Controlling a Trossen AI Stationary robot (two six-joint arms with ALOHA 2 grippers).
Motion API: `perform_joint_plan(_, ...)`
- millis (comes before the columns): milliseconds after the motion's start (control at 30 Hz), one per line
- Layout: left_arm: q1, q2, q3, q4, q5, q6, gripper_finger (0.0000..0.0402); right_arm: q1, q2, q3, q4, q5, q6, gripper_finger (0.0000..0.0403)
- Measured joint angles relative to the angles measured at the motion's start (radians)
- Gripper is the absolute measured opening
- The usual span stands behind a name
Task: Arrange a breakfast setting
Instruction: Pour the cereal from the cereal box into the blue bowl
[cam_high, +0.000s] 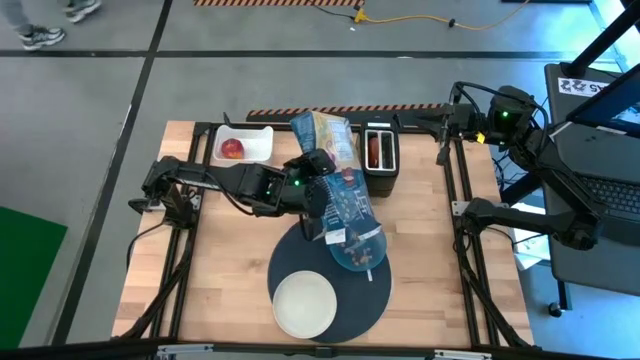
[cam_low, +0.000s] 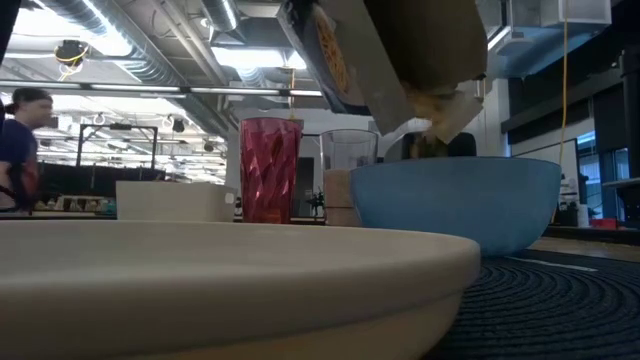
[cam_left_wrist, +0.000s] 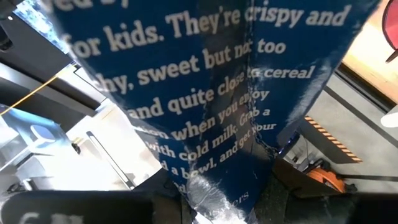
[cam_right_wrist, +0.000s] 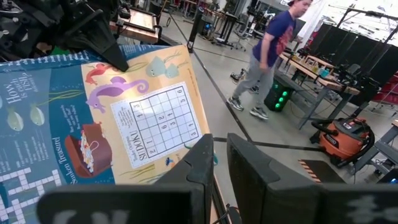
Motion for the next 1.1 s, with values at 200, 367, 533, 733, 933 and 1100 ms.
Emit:
perform_joint_plan(200,0.007,0.0,0.0,0.0,0.003,0.0,0.0106,0.0,0.0,0.0,0.0,0.0,0.0,0.005)
perform_joint_plan(367,0.012,0.0,0.0,0.0,0.0,0.007,0.0106,0.0,0.0,0.0,0.0,0.0,0.0,0.005)
perform_joint_plan(533,0.012,0.0,0.0,0.0,0.0,0.043,0.0106,0.0,0.0,0.0,0.0,0.0,0.0,0.005)
perform_joint_plan(733,0.011,0.0,0.0,0.001,0.0,0.049,0.0106,0.0,0.0,0.0,0.0,0.0,0.0,0.005)
perform_joint_plan(933,0.01,0.0,0.0,0.06,-0.013,0.102,0.0106,0.0,0.0,0.0,0.0,0.0,0.0,0.005)
perform_joint_plan(1100,0.007,-0.001,0.0,0.113,-0.024,0.136,0.0106,0.0,0.0,0.0,0.0,-0.001,0.0,0.005)
